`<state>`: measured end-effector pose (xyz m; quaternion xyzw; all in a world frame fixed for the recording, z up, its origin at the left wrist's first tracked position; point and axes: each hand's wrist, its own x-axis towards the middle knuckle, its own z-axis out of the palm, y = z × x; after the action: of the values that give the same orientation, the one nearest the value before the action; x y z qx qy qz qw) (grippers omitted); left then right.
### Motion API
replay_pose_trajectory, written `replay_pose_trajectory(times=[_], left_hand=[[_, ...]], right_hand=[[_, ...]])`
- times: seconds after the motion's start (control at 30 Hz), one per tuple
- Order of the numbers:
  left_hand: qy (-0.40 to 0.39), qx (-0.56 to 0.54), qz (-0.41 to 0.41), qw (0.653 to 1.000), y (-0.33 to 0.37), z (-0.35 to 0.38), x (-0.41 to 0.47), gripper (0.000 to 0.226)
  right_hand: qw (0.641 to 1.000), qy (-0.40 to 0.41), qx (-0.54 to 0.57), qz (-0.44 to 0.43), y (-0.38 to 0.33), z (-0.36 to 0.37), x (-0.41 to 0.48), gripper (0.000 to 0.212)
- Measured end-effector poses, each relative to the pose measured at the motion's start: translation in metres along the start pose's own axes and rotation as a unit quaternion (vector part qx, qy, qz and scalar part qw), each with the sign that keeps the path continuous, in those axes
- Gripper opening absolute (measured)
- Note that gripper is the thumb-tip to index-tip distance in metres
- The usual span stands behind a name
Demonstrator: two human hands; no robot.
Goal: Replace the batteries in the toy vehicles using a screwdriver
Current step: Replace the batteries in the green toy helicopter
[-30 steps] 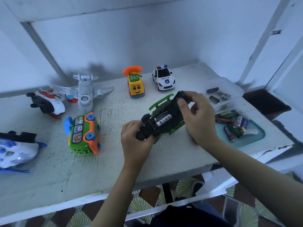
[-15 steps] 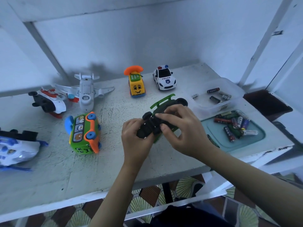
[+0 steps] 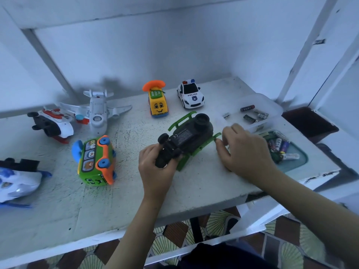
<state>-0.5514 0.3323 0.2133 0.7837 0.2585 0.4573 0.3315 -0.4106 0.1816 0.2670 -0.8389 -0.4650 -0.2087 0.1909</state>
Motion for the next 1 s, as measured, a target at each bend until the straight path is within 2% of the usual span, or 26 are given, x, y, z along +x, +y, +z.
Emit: replay_pose_trajectory(times=[0.07,0.13,0.2,0.27,0.3,0.37,0.43,0.6,0.77,0.9,1.0], left_hand=[[0.003,-0.002,0.004,1.000,-0.001,0.000,-0.001,0.041],[0.005,0.001,0.013,1.000,0.000,0.001,-0.001,0.046],[0.009,0.007,0.017,1.000,0.000,0.001,-0.002,0.047],[0.008,0.011,0.015,1.000,-0.001,0.002,-0.002,0.048],[0.007,0.013,0.016,1.000,-0.002,0.002,-0.002,0.048],[0.007,0.020,0.018,1.000,-0.004,0.003,-0.003,0.047],[0.010,0.024,0.024,0.999,-0.005,0.003,-0.004,0.047],[0.012,0.027,0.033,0.999,-0.006,0.003,-0.005,0.046],[0.012,0.038,0.044,0.998,-0.007,0.003,-0.007,0.042],[0.012,0.049,0.043,0.998,-0.008,0.005,-0.007,0.038],[0.020,0.043,0.036,0.998,-0.007,0.004,-0.007,0.038]], right_hand=[[0.988,-0.115,-0.084,0.052,0.008,-0.003,-0.007,0.034],[0.966,-0.211,-0.118,0.089,0.011,-0.009,-0.011,0.044],[0.942,-0.288,-0.122,0.118,0.013,-0.015,-0.010,0.051],[0.923,-0.339,-0.093,0.156,0.018,-0.016,-0.009,0.046],[0.921,-0.343,-0.079,0.164,0.019,-0.016,-0.009,0.040],[0.939,-0.303,-0.066,0.151,0.017,-0.015,-0.008,0.030],[0.959,-0.250,-0.041,0.129,0.012,-0.014,-0.008,0.034],[0.944,-0.308,-0.056,0.102,0.002,-0.007,-0.008,0.048],[0.953,-0.277,-0.040,0.119,0.000,-0.005,-0.005,0.035],[0.962,-0.194,0.079,0.174,0.005,-0.009,0.002,0.026],[0.949,-0.125,0.210,0.200,0.008,-0.005,0.007,0.021]])
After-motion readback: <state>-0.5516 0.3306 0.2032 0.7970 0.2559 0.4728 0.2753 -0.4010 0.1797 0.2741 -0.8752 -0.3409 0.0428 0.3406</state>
